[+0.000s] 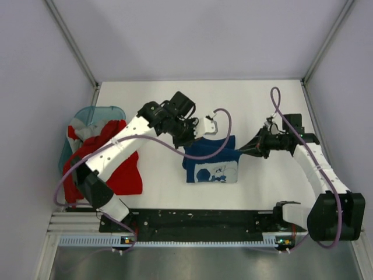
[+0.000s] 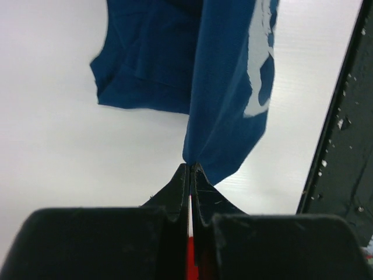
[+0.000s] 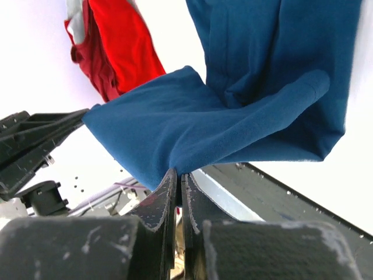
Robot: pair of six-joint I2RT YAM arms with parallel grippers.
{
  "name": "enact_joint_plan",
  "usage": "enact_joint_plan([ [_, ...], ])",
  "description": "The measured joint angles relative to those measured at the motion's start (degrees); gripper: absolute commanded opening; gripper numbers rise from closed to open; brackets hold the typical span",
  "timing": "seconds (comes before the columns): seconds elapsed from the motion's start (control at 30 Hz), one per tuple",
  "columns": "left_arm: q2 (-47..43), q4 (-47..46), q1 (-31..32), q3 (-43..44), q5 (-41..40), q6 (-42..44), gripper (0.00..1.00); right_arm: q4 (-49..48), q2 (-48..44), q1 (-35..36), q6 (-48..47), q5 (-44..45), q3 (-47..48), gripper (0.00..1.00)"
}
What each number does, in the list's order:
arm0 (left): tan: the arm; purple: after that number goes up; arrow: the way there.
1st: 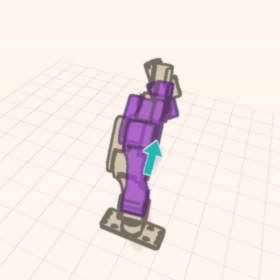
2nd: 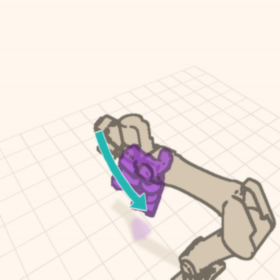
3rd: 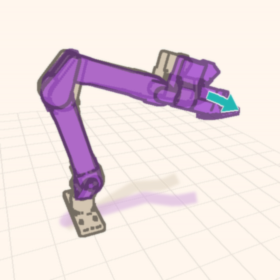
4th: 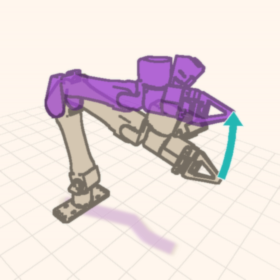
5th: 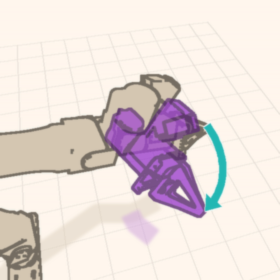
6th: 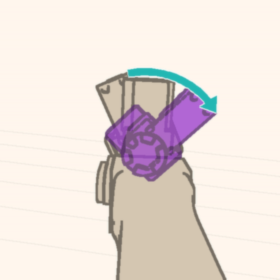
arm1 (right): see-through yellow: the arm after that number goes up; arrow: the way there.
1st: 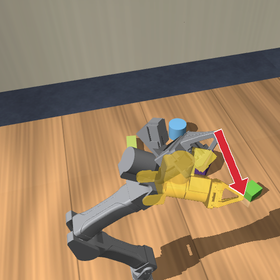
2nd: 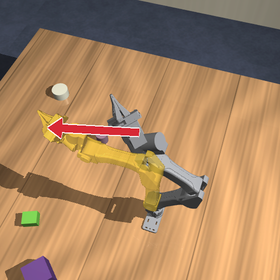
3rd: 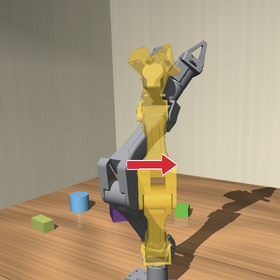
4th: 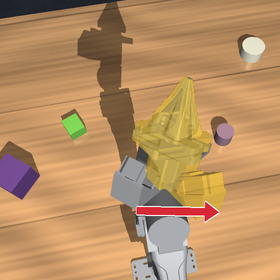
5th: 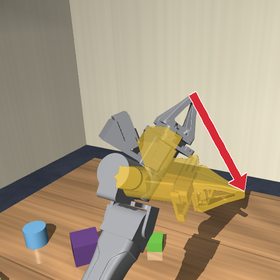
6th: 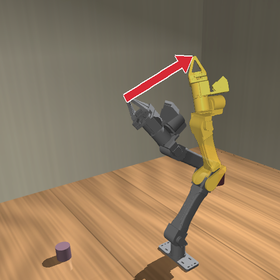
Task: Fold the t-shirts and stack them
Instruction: Fold the long partially folded tshirt into a neat square
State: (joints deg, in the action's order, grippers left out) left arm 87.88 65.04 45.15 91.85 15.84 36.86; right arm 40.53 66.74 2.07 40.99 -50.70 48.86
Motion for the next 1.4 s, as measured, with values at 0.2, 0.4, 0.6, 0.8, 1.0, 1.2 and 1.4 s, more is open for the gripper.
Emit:
enact_joint_plan([
  [0.2,11.23,0.15,-6.25,9.31,5.14,1.01,0.0,-5.03,5.51,-3.17,-0.98,0.09,-0.02,0.0],
  [0.4,18.18,0.83,-9.86,13.6,8.04,1.03,0.0,-10.19,10.49,-4.87,-0.72,1.05,0.0,0.0],
  [0.6,24.57,1.01,-12.66,18.01,9.05,0.83,0.0,-15.76,17.81,-4.98,0.98,1.68,0.46,0.0],
  [0.8,29.66,-0.04,-14.38,20.11,7.69,0.22,0.0,-20.87,23.47,-4.96,3.65,3.15,2.64,0.0],
  [1.0,34.58,-2.67,-14.58,22.08,4.02,-1.2,0.0,-25.2,28.89,-4.96,5.64,4.74,5.62,0.0],
  [1.2,38.84,-5.81,-14.56,23.91,-0.07,-3.15,0.0,-28.0,34.01,-4.39,7.19,6.03,7.43,0.01],
  [1.4,40.44,-8.9,-14.58,24.09,-4.42,-4.57,0.09,-30.23,38.58,-3.34,8.59,7.17,11.08,0.24],
])
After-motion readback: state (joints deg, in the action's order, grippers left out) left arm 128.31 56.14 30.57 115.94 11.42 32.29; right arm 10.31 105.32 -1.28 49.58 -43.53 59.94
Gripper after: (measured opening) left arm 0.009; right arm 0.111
